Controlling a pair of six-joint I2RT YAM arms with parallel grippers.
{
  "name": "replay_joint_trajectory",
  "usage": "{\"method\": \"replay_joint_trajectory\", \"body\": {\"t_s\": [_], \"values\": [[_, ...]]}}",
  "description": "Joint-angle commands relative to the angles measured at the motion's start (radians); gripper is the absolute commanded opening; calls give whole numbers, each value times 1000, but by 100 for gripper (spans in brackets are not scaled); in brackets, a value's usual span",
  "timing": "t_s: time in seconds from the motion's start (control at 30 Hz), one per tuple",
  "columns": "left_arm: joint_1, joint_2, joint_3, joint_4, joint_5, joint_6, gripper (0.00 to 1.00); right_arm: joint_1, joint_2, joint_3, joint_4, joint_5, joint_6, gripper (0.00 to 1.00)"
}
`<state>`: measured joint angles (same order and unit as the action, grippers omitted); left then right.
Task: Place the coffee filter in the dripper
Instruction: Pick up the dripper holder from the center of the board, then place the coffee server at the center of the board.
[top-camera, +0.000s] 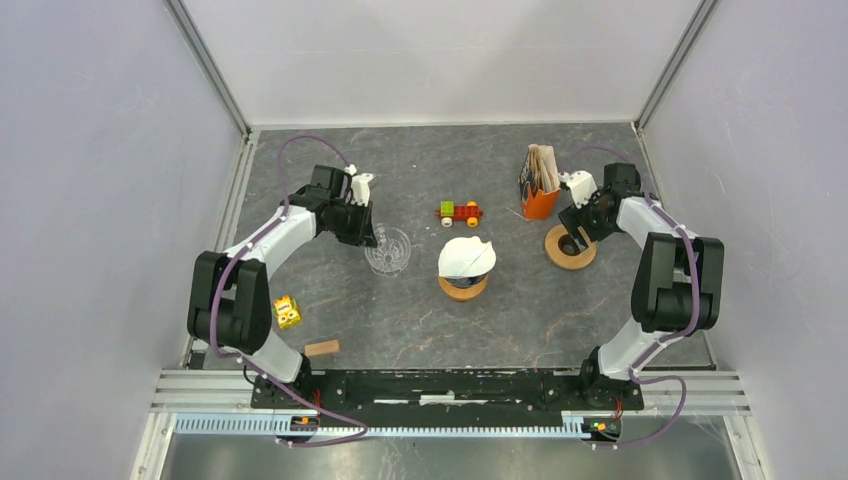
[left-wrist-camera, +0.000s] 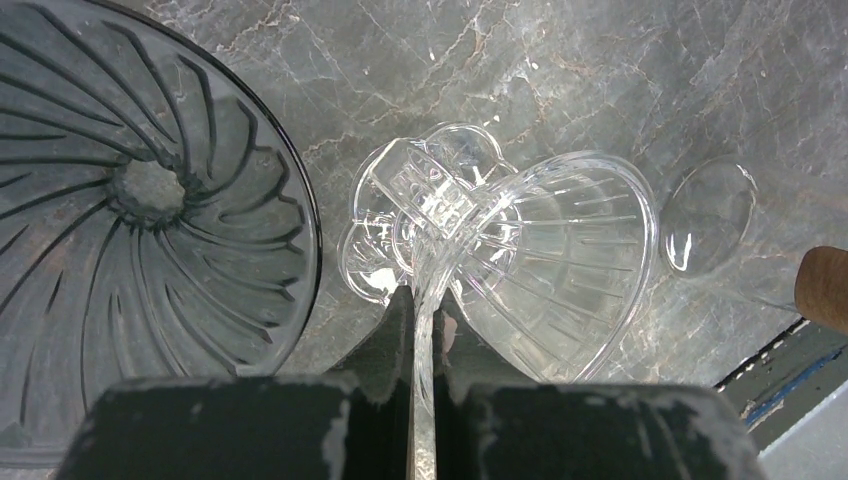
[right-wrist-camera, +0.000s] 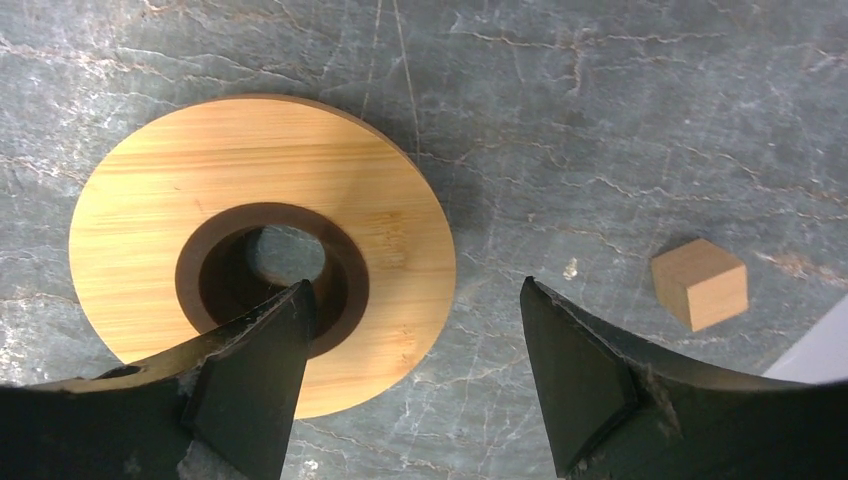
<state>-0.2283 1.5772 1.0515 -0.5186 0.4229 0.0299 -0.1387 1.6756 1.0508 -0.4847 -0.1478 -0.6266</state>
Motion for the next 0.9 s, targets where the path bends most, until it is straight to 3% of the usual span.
{"method": "replay_joint_trajectory", "body": {"t_s": [0.0, 0.23, 0.5, 0.6, 0.73, 0.87], "values": [[6, 25, 19, 66, 11, -20, 8, -2, 37, 45, -9, -44, -2, 81], [6, 60, 54, 63, 4, -20, 22, -2, 68, 74, -25, -60, -1, 69], [6, 54, 94, 49, 6, -20, 40, -2, 77, 160, -87, -81, -11, 35], [6, 36, 128, 32, 21, -20, 47, -1, 64, 205, -123, -90, -16, 26], [6, -20, 165, 14, 15, -7, 64, 1, 19, 257, -171, -113, -18, 15], [6, -116, 192, 18, 7, -7, 79, 39, -13, 372, -252, -131, -14, 11]]}}
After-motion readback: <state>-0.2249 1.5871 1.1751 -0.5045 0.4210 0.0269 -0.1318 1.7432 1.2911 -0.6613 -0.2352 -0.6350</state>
